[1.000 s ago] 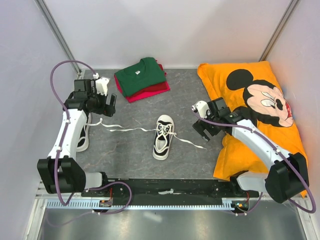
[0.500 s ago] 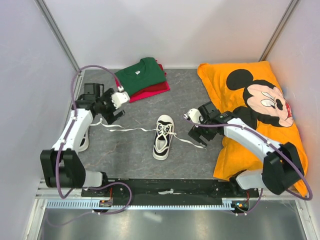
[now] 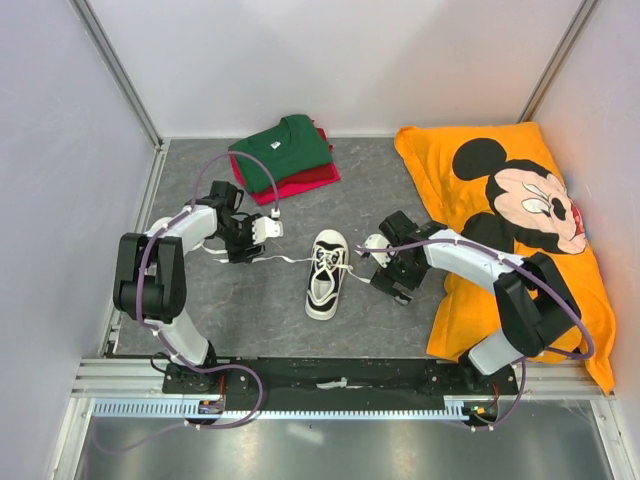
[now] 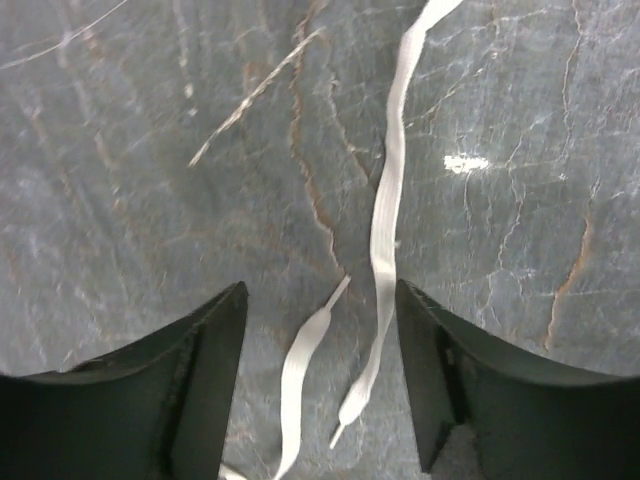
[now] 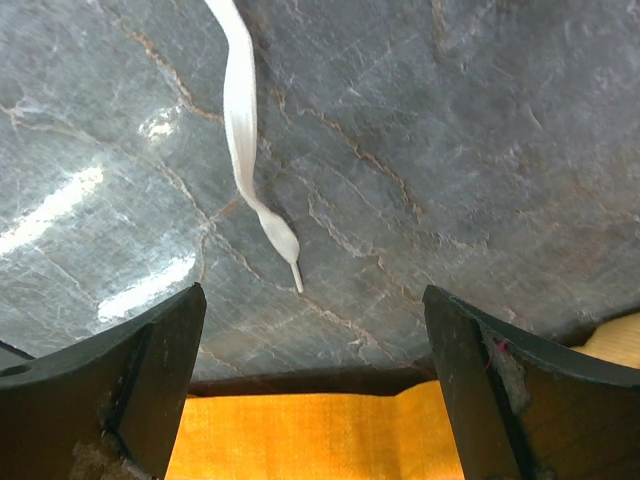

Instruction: Tie the shoes

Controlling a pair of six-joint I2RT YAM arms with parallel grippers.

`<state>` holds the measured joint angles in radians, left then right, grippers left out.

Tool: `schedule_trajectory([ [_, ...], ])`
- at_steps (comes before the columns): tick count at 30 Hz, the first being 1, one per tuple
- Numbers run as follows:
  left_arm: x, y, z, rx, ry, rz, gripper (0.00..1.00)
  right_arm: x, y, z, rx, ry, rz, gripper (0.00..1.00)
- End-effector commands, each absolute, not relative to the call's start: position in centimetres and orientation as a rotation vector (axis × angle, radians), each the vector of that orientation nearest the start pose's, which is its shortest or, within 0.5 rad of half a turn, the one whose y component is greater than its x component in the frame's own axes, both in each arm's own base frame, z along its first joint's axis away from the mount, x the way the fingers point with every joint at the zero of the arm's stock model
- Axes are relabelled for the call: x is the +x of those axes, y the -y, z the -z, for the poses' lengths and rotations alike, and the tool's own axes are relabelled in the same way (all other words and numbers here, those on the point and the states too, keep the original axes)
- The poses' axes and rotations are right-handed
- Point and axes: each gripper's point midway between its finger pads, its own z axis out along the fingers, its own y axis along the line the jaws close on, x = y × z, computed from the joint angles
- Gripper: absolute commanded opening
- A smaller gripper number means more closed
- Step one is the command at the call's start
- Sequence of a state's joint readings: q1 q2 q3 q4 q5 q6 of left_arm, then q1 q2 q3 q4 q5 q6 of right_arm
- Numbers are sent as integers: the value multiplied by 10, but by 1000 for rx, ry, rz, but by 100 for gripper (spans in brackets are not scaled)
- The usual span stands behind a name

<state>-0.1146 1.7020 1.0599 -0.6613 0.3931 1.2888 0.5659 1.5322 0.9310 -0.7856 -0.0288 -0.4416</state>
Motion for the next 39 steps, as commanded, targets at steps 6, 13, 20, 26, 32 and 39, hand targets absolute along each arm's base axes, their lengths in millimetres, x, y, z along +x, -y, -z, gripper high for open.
schedule_trajectory([
  [6, 338, 90, -23, 1982, -1825, 243, 59, 235, -133, -29, -1482, -2578, -43, 98],
  [13, 316, 91, -5, 2094, -1797, 277, 39, 236, -130, -17, -1500, -2601, -19, 98],
  [20, 305, 102, -32, 2018, -1766, 324, 2, 246, -138, -12, -1458, -2586, -24, 72],
  [26, 295, 129, -98, 1812, -1677, 395, 2, 246, -136, -4, -1455, -2598, -10, 42],
  [32, 284, 136, -136, 1669, -1675, 415, 2, 244, -142, 1, -1417, -2607, -54, 0],
  [39, 260, 138, -159, 1590, -1643, 422, 2, 271, -156, -58, -1257, -2453, -73, 0],
])
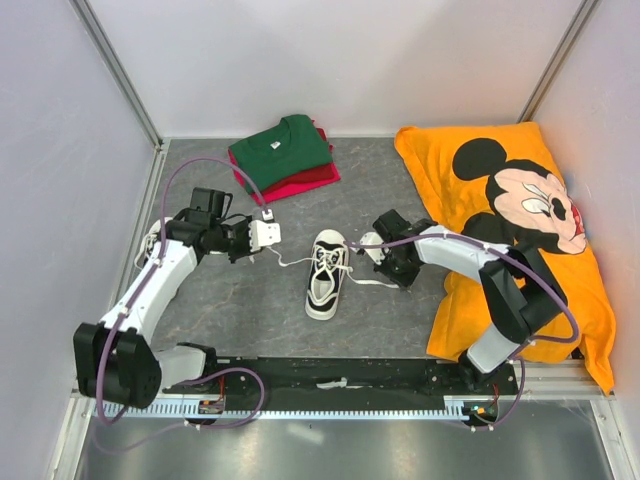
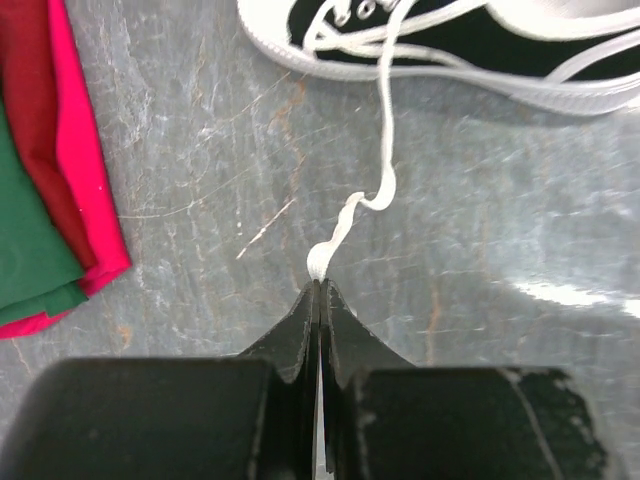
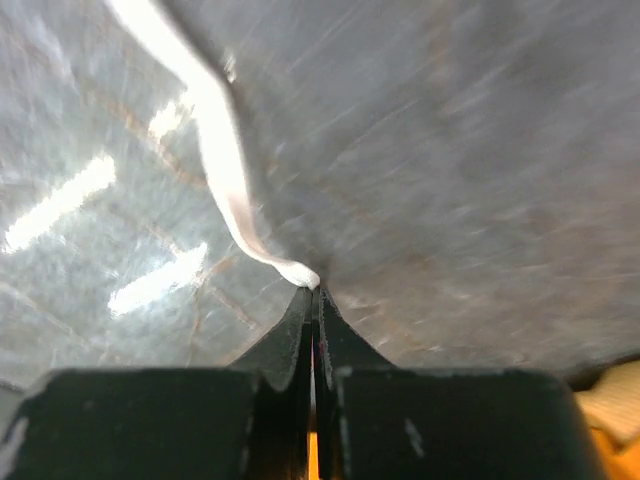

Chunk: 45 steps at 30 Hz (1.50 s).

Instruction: Tie the shoes

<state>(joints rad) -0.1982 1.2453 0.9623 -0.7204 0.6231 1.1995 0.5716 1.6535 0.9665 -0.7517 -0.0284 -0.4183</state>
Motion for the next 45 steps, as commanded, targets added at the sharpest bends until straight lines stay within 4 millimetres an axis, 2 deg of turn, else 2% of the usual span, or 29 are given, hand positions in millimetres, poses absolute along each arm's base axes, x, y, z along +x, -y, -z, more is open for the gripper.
schedule_trajectory([
  [1, 257, 138, -161, 1582, -1635, 421, 2, 281, -160, -74, -1220, -2410, -81, 0],
  [2, 251, 139, -161, 1575, -1631, 436, 2, 284, -162, -84, -1197, -2387, -91, 0],
  [3, 247, 140, -171, 1558, -1606, 425, 2, 290, -170, -108, -1164, -2321, -130, 0],
  [5, 238, 141, -176, 1548, -1585, 432, 1, 296, -178, -132, -1125, -2264, -165, 0],
  [7, 228, 140, -187, 1553, -1529, 410, 2, 300, -196, -168, -1109, -2162, -264, 0],
  [9, 212, 142, -191, 1590, -1477, 427, 2, 300, -209, -188, -1118, -2116, -346, 0],
  [10, 205, 142, -198, 1600, -1433, 413, 1, 300, -226, -210, -1131, -2054, -443, 0],
  [12, 190, 143, -199, 1637, -1387, 429, 1, 300, -245, -227, -1140, -1988, -553, 0],
  [14, 177, 145, -202, 1663, -1344, 446, 2, 303, -271, -253, -1117, -1892, -661, 0],
  [15, 172, 145, -202, 1688, -1314, 444, 2, 308, -282, -250, -1120, -1894, -691, 0],
  [16, 162, 144, -199, 1706, -1322, 474, 2, 311, -297, -272, -1124, -1838, -722, 0],
  [18, 153, 145, -202, 1721, -1279, 474, 1, 319, -325, -292, -1141, -1785, -787, 0],
  [20, 147, 145, -201, 1727, -1264, 475, 2, 311, -352, -301, -1188, -1738, -839, 0],
  [21, 145, 145, -202, 1731, -1246, 463, 2, 314, -367, -305, -1197, -1724, -860, 0],
  [23, 140, 145, -198, 1750, -1226, 467, 1, 299, -394, -304, -1244, -1699, -923, 0],
  [26, 133, 147, -197, 1764, -1194, 491, 1, 282, -430, -284, -1304, -1704, -978, 0],
  [27, 130, 147, -196, 1772, -1183, 497, 2, 280, -440, -268, -1325, -1726, -988, 0],
  [29, 122, 148, -192, 1803, -1150, 516, 2, 263, -460, -254, -1355, -1735, -1034, 0],
  [30, 120, 148, -191, 1812, -1141, 519, 2, 259, -468, -238, -1369, -1765, -1059, 0],
  [31, 117, 147, -189, 1819, -1132, 521, 2, 250, -477, -230, -1373, -1783, -1093, 0],
  [32, 116, 148, -188, 1836, -1100, 512, 2, 245, -485, -226, -1377, -1783, -1120, 0],
  [33, 112, 147, -185, 1848, -1101, 521, 2, 241, -491, -206, -1390, -1821, -1139, 0],
  [35, 107, 146, -179, 1875, -1073, 521, 2, 228, -503, -192, -1410, -1839, -1188, 0],
  [36, 104, 146, -176, 1881, -1073, 530, 1, 224, -508, -175, -1429, -1865, -1203, 0],
  [39, 102, 145, -170, 1886, -1073, 538, 1, 212, -514, -150, -1436, -1935, -1263, 3],
  [41, 101, 145, -165, 1890, -1078, 548, 2, 212, -513, -141, -1433, -1972, -1264, 15],
  [42, 104, 146, -165, 1888, -1074, 538, 2, 214, -511, -142, -1432, -1974, -1258, 40],
  [43, 105, 146, -161, 1885, -1082, 541, 2, 216, -509, -143, -1425, -1981, -1248, 55],
  [45, 110, 147, -159, 1863, -1117, 554, 1, 228, -503, -155, -1385, -1976, -1228, 77],
])
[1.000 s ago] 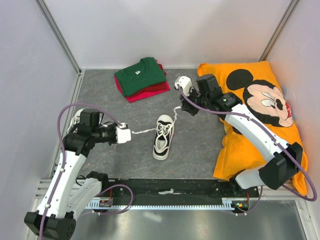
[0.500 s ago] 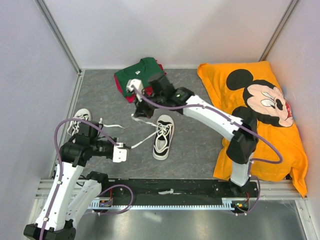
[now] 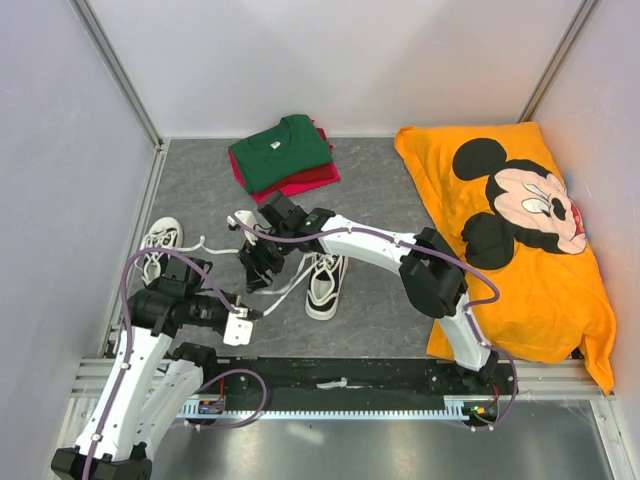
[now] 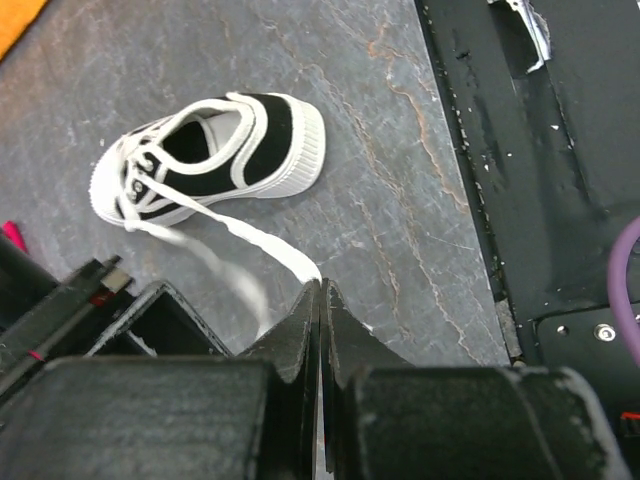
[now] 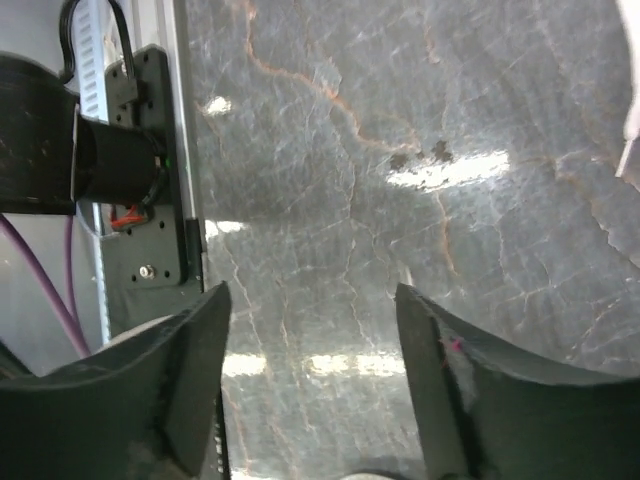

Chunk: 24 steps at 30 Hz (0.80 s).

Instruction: Tie the shoes

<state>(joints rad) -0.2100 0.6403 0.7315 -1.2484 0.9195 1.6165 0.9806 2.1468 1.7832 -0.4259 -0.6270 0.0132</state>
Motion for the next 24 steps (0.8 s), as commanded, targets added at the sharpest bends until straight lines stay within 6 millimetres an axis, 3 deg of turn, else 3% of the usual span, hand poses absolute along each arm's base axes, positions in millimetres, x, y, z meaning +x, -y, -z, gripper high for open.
schedule_trajectory([
  [1, 117, 149, -161, 1844, -1111, 542, 2, 233, -500, -160, -1366, -1978, -1227, 80],
  [3, 124, 152, -161, 1802, -1175, 588, 2, 248, -492, -179, -1323, -1959, -1235, 82],
  [7, 150, 162, -179, 1718, -1208, 628, 1, 272, -471, -201, -1265, -1961, -1233, 84],
  [9, 177, 169, -198, 1632, -1228, 604, 2, 287, -454, -212, -1223, -1962, -1210, 83],
  [10, 187, 171, -198, 1584, -1298, 640, 2, 292, -445, -213, -1212, -1966, -1193, 83],
  [12, 221, 177, -219, 1516, -1272, 581, 2, 308, -420, -212, -1151, -2000, -1139, 82],
  [13, 240, 178, -213, 1442, -1383, 610, 1, 312, -410, -216, -1137, -1998, -1119, 82],
  [15, 282, 178, -231, 1355, -1407, 522, 2, 323, -383, -203, -1075, -2075, -1086, 80],
  [16, 299, 179, -214, 1306, -1513, 567, 2, 327, -373, -204, -1093, -2058, -1049, 79],
  [18, 328, 179, -217, 1261, -1551, 530, 2, 331, -351, -191, -1077, -2112, -1000, 74],
  [19, 339, 181, -200, 1232, -1622, 563, 2, 332, -344, -190, -1089, -2108, -956, 73],
  [22, 372, 178, -185, 1130, -1723, 536, 2, 322, -331, -177, -1115, -2150, -927, 64],
  [23, 381, 178, -165, 1115, -1786, 545, 2, 317, -327, -170, -1119, -2173, -924, 60],
  [24, 394, 174, -163, 1086, -1802, 502, 2, 314, -324, -166, -1124, -2185, -922, 58],
])
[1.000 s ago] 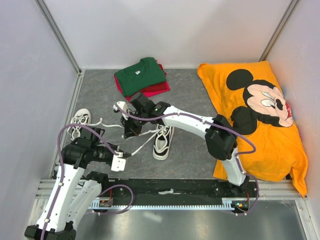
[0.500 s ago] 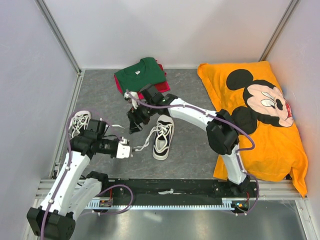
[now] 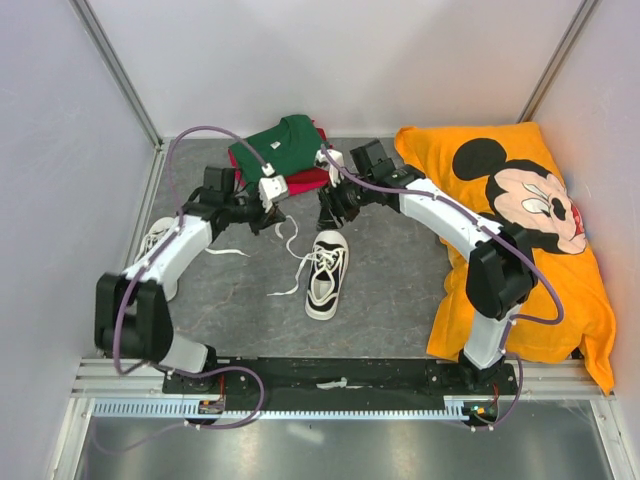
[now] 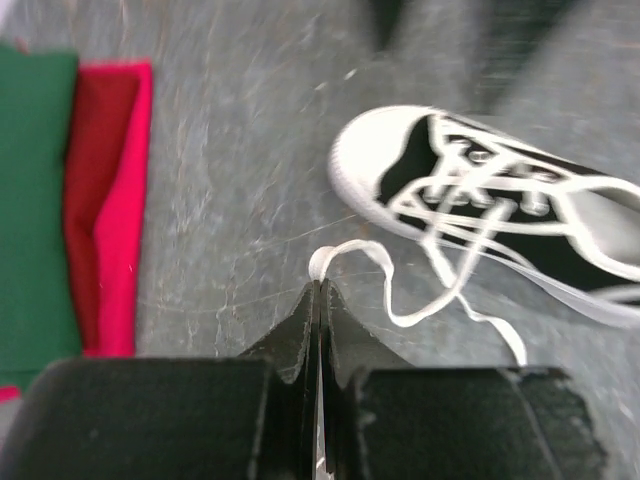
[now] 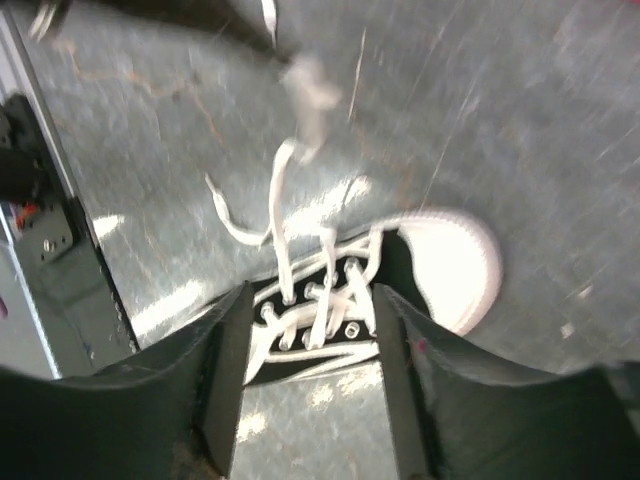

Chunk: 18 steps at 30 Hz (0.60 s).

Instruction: Tie the shoes

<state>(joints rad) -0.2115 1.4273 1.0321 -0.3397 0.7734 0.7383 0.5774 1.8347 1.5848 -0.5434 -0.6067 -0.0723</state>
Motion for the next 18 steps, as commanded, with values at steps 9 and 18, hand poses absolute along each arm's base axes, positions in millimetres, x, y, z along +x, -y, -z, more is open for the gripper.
schedule_trajectory([
  [9, 431, 166, -90, 1001, -2025, 472, 2, 303, -313, -134, -1136, -2277, -901, 52],
  [18, 408, 154, -73, 1083, -2102, 605, 37, 299, -316, -124, -1140, -2305, -947, 44],
])
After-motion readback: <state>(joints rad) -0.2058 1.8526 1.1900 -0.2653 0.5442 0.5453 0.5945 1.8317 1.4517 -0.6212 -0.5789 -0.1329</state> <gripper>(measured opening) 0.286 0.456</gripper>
